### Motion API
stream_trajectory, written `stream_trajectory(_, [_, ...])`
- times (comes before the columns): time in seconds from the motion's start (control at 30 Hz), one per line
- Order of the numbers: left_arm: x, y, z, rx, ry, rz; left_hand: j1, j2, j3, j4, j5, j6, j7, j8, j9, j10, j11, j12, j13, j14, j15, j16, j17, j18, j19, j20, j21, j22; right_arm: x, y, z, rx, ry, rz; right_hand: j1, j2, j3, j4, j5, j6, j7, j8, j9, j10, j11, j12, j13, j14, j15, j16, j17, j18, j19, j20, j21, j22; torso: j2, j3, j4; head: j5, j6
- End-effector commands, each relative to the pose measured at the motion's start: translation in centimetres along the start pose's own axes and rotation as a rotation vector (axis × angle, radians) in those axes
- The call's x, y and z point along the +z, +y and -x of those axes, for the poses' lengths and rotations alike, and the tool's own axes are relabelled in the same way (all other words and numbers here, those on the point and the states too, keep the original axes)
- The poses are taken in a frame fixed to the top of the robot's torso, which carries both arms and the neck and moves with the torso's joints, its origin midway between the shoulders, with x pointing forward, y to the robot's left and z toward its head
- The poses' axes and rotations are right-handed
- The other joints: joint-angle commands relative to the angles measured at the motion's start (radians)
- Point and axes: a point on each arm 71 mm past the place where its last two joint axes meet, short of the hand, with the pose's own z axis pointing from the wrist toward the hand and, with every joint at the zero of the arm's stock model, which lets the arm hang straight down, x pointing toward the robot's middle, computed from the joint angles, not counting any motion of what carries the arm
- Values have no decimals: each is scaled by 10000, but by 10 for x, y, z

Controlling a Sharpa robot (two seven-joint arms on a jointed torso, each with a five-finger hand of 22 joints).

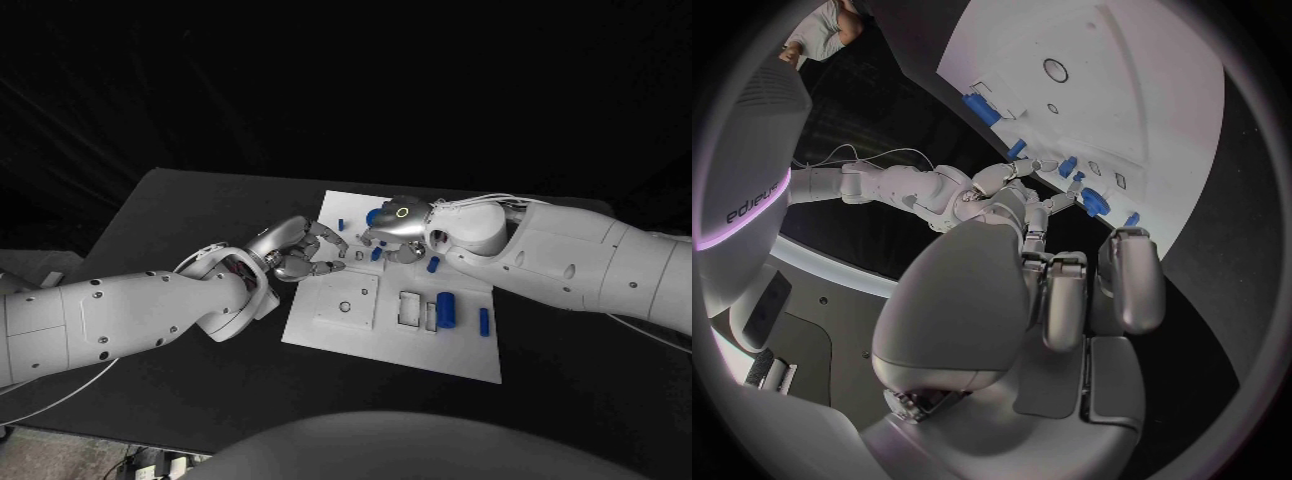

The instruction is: Assemble the parts on the task board

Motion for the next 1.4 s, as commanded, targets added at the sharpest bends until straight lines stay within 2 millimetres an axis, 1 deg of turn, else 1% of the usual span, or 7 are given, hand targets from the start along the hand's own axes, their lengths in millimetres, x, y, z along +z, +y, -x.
stream_trajectory(0.03, [1, -1, -1, -22, 173, 34, 44, -34, 13, 66, -41, 63, -4, 37, -18, 178, 4, -40, 1123, 1038, 21, 25, 2629, 0, 52, -29, 53, 1365, -1, 0, -1, -144, 42, -73, -156, -42, -165, 69, -830, -429, -47, -54, -284, 1049, -102, 39, 2634, 1025, -77, 34, 2635, -35, 488, -49, -69, 2390, 0, -2, 1, 0, 0])
stream_trajectory(0.33, [0, 3, 1, 17, 110, 199, -50, -76, -49, 100, -115, 28, 8, -20, -90, 155, 11, -63, 1082, 1038, 22, 25, 2629, 4, 39, -33, 31, 1360, -19, -5, 0, -372, -640, -396, -107, -327, -1292, 450, -2618, -2284, -497, -18, -1490, 1049, -309, 39, 2634, 1025, -175, 34, 2635, 18, 336, -168, -252, 2325, -5, 6, -2, 65, 0])
stream_trajectory(0.57, [0, 3, 2, 165, -62, 155, -694, -88, -337, 123, -720, 7, 31, -124, -273, 104, 49, -114, 994, 1038, 53, 25, 2629, 3, 38, -12, 8, 1379, -54, -18, 14, -466, -2267, -493, 574, -852, -2158, 2614, -3073, -2201, -667, 65, -1937, 1049, -352, 39, 2634, 1025, -202, 34, 2635, -20, 447, -180, -140, 2373, -19, 19, -22, 36, 0])
stream_trajectory(0.77, [4, -1, 8, 999, -32, 52, -2404, -171, -961, 132, -1639, 397, -84, 73, -323, -54, -8, -254, 763, 1038, 34, 25, 2629, 34, -54, -9, -106, 1346, -102, -44, 41, -35, -4704, -1049, -391, 186, -2161, 2769, -2724, -687, -471, 857, -1626, 1049, -395, 39, 2634, 1025, -197, 34, 2635, -125, 765, -162, 230, 2511, -76, 57, -77, -76, 0])
stream_trajectory(0.93, [24, -17, 23, 2187, 446, 149, -3490, -7, -1483, 117, -1164, 1447, -454, 815, -62, 71, -296, -115, 983, 1038, -180, 25, 2629, 40, -60, -182, -120, 1389, -137, -61, 47, 166, -5554, -1733, -1424, 986, -2205, 2833, -1738, 734, -430, 1645, -1079, 1049, -403, 39, 2634, 1025, -207, 34, 2635, -213, 1022, -177, 529, 2626, -156, 124, -150, -92, 0])
stream_trajectory(1.17, [68, -44, 57, 4379, 3494, 2463, -5135, 473, -2446, 118, -1012, 2582, -945, 1783, 724, 909, -715, 700, 2358, 1038, -555, 25, 2629, -13, 92, -539, 10, 1545, -167, -76, 34, 2347, -4656, -3410, -3043, 1181, -2623, 2832, -1754, 2457, -394, 2508, -287, 1049, -370, 39, 2634, 1025, -195, 34, 2635, -102, 693, -168, 165, 2480, -210, 242, -382, -89, 0])
stream_trajectory(1.4, [116, -71, 74, 5757, 5717, 4284, -4796, 591, -2713, 114, -430, 2511, -1037, 1938, 1292, 1061, -810, 834, 2601, 1038, -645, 25, 2629, -50, 187, -667, 91, 1658, -185, -78, 24, 6201, -4459, -4541, -3481, 1341, -2690, 2876, -1960, 2634, -282, 2601, 90, 1049, -313, 39, 2634, 1025, -167, 34, 2635, -124, 759, -164, 243, 2509, -216, 411, -664, 16, 0])
